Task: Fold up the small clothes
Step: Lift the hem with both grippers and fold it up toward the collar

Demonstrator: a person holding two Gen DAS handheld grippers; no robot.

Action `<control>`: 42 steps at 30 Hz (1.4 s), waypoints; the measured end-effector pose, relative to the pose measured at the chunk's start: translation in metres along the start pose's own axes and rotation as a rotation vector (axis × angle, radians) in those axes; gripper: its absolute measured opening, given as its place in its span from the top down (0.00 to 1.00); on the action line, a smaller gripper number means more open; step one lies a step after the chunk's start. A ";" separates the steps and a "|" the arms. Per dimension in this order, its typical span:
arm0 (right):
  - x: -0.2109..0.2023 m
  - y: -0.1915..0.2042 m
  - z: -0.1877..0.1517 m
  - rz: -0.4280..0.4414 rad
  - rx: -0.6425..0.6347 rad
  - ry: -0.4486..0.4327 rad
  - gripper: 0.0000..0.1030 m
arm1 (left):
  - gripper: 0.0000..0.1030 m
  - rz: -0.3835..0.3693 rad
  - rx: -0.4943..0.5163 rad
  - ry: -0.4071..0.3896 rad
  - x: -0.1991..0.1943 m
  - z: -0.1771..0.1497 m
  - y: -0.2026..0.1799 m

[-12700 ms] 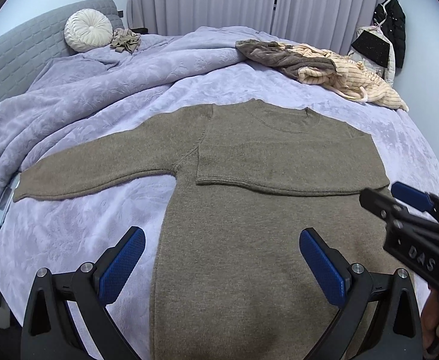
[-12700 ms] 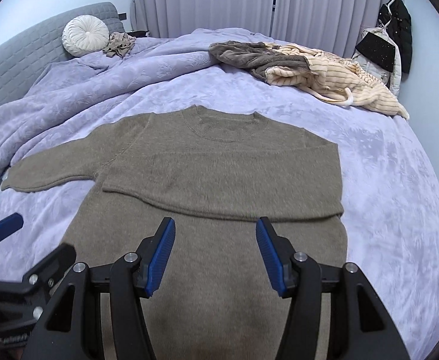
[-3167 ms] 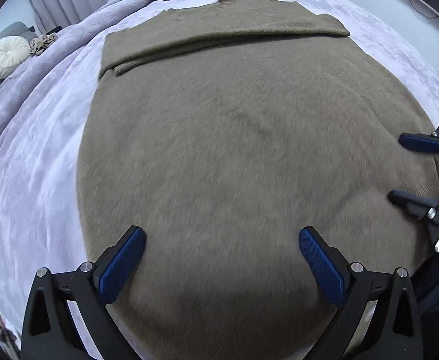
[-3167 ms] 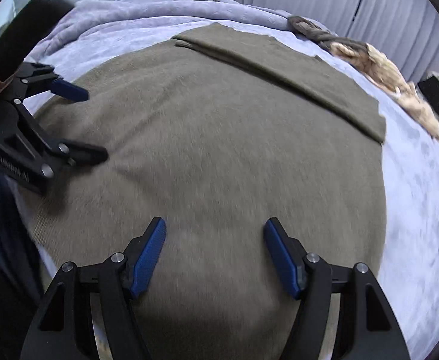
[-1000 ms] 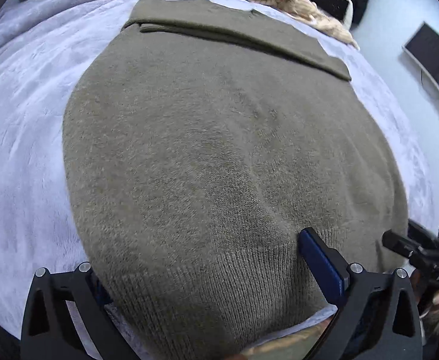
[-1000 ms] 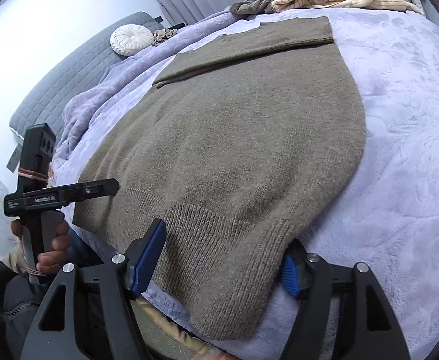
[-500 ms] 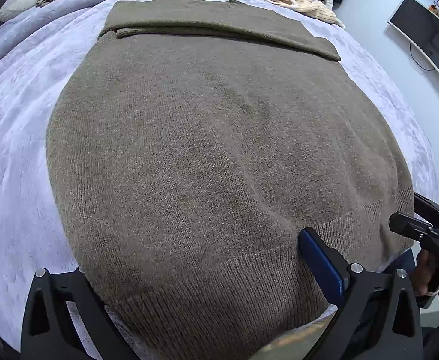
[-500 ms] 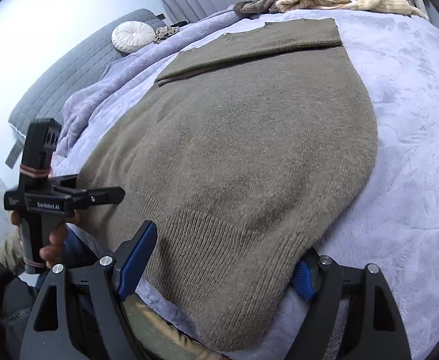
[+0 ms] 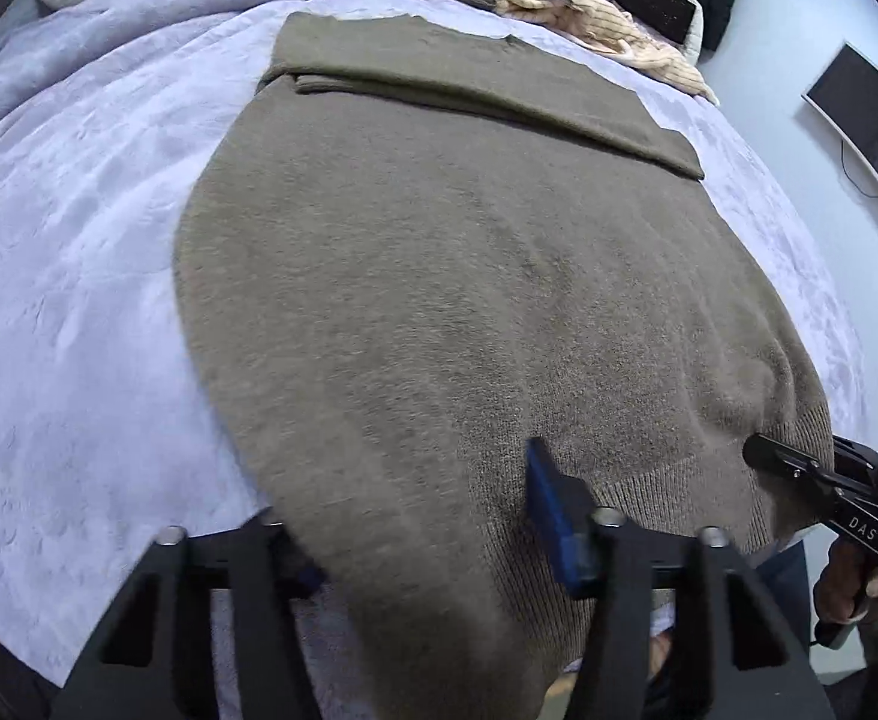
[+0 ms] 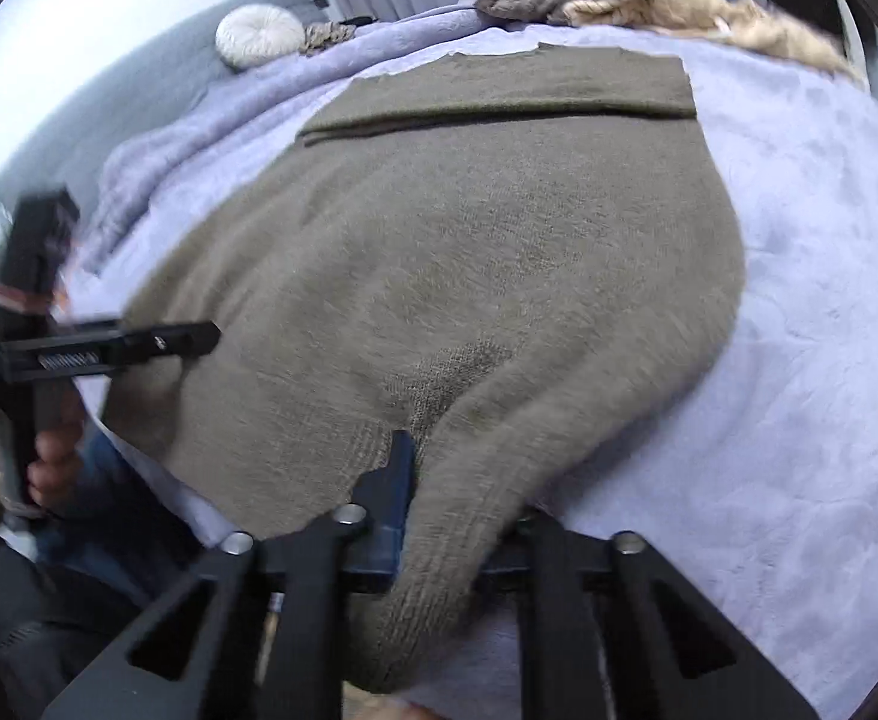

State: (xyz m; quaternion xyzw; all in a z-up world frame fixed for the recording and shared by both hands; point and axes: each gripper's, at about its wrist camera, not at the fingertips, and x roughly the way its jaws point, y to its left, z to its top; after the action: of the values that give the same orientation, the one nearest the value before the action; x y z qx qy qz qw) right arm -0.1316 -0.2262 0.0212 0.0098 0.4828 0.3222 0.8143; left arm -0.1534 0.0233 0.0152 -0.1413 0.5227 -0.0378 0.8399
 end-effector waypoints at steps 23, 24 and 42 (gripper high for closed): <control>-0.061 0.004 0.023 0.051 -0.003 -0.163 0.89 | 0.89 -0.075 -0.112 -0.162 -0.062 0.022 0.016; -0.063 0.003 0.026 0.054 0.000 -0.170 0.89 | 0.89 -0.077 -0.111 -0.181 -0.067 0.023 0.015; -0.091 0.005 0.085 0.045 0.088 -0.351 0.89 | 0.89 -0.113 -0.155 -0.355 -0.107 0.057 0.010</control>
State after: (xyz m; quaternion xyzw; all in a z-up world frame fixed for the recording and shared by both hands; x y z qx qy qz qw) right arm -0.0967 -0.2459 0.1387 0.1122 0.3467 0.3121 0.8774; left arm -0.1514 0.0664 0.1290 -0.2391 0.3589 -0.0189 0.9020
